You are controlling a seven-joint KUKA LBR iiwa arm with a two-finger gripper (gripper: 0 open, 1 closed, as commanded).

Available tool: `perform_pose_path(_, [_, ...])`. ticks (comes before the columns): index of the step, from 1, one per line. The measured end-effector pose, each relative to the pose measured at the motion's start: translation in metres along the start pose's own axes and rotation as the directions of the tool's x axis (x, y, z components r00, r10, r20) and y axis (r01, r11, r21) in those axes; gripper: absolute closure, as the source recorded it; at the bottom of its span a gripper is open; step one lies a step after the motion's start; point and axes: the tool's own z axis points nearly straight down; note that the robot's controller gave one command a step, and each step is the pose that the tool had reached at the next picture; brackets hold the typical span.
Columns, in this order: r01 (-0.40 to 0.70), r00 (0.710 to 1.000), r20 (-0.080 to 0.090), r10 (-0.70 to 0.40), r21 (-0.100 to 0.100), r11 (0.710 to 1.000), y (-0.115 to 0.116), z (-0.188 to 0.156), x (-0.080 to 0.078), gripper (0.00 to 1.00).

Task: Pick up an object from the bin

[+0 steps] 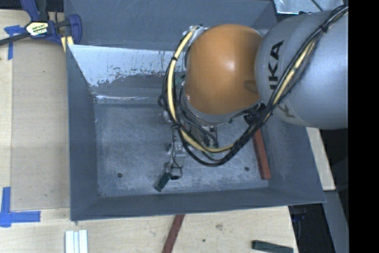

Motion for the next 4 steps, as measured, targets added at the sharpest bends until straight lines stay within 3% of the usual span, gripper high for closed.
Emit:
perform_pose_path(2, [0.06,0.998,0.012,-0.06,-0.003,0.998,-0.004,0.009,-0.005,0.0])
perform_pose_path(3, [0.168,0.986,0.012,-0.168,0.0,0.986,-0.03,0.077,0.001,0.0])
perform_pose_path(4, [0.15,0.989,0.009,-0.15,-0.001,0.989,-0.035,0.134,-0.002,0.0])
